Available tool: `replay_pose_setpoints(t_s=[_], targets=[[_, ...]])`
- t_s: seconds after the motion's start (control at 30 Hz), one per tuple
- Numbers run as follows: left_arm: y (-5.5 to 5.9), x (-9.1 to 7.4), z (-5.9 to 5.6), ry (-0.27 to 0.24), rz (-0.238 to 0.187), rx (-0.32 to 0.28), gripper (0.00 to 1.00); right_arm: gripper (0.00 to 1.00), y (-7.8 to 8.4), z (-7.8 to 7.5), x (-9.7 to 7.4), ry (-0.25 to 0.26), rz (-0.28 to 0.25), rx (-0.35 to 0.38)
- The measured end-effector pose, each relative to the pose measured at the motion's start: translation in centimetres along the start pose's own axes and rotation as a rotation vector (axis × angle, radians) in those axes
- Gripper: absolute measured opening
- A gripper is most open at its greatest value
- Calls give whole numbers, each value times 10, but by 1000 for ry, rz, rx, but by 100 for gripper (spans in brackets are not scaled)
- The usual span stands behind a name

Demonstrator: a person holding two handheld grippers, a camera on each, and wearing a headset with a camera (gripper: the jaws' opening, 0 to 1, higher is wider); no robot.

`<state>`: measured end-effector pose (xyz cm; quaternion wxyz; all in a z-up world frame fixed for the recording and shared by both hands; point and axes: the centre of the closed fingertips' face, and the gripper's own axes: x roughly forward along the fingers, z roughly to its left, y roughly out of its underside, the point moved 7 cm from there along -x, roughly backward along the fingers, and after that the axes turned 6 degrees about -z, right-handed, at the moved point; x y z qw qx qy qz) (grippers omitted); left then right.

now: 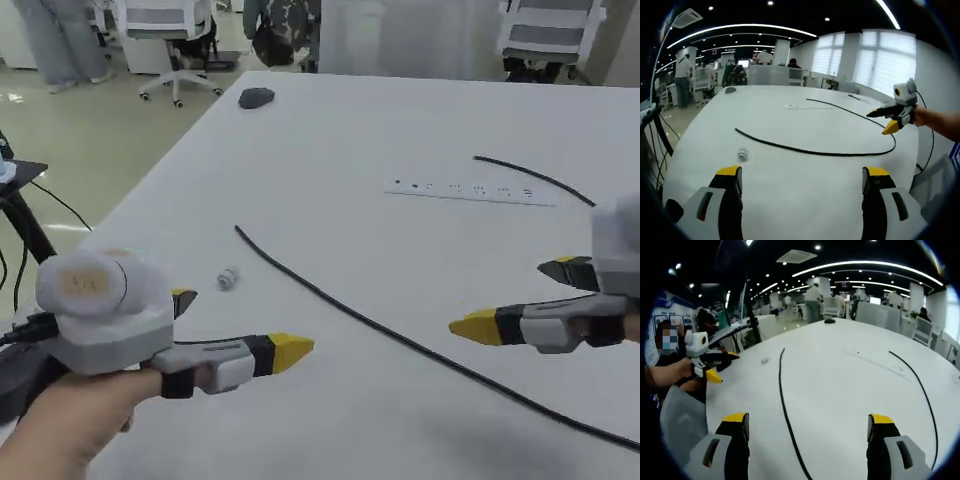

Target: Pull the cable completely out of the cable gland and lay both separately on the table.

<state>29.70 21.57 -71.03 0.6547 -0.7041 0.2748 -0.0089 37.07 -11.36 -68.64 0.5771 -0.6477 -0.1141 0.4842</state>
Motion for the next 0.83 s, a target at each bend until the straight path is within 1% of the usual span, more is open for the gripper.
replay_pose_setpoints(t_s=[0.03, 0.07, 0.1, 0.13, 0.17, 0.2, 0.23, 0.27, 0.3, 0.33, 0.37, 0.4, 0.47, 0.53, 0.6, 0.63, 0.67, 0.73, 0.77, 0.8, 0.83], targets=[[-5, 1, -6, 20, -44, 40, 100, 100, 6, -3, -16, 12, 14, 26], [-11, 1, -10, 37, -94, 73, 100, 100, 8, -5, -24, 18, 7, 23], [-17, 0, -17, 57, -128, 74, 100, 100, 12, -7, -38, 47, 13, 25], [-18, 0, -19, 63, -130, 68, 100, 100, 13, -8, -43, 55, 15, 24], [-21, -1, -23, 63, -103, 55, 100, 100, 15, -10, -56, 91, 7, 16], [-23, -1, -26, 66, -95, 47, 100, 100, 15, -12, -64, 115, -3, 3], [-27, -1, -31, 79, -102, 33, 100, 100, 20, -15, -76, 138, 11, -1], [-29, -1, -34, 81, -103, 39, 100, 100, 23, -18, -82, 154, 15, -10], [-31, -4, -37, 73, -82, 45, 100, 100, 28, -23, -94, 194, 24, -25], [-32, -5, -38, 68, -70, 51, 100, 100, 34, -27, -101, 217, 50, -44], [-34, -8, -40, 69, -74, 79, 100, 100, 40, -30, -107, 237, 80, -53], [-35, -10, -41, 70, -82, 95, 100, 100, 46, -31, -114, 252, 94, -62], [-32, -13, -40, 65, -70, 101, 100, 100, 51, -27, -121, 250, 79, -44], [-28, -15, -41, 65, -47, 83, 100, 99, 54, -23, -125, 253, 68, -32], [-24, -15, -44, 68, -28, 79, 100, 99, 53, -18, -127, 259, 58, -48], [-22, -17, -47, 69, -13, 82, 100, 99, 50, -16, -127, 254, 45, -64], [-21, -18, -50, 75, -15, 87, 100, 99, 45, -14, -126, 246, 20, -99], [-19, -21, -55, 78, -8, 119, 100, 99, 37, -6, -125, 240, 15, -106], [-18, -21, -57, 80, -1, 129, 100, 99, 32, -2, -122, 231, 1, -114], [-16, -22, -60, 81, 9, 133, 100, 99, 29, 0, -121, 229, -1, -119], [-16, -22, -61, 82, 10, 133, 100, 99, 27, 4, -118, 222, 1, -133]])
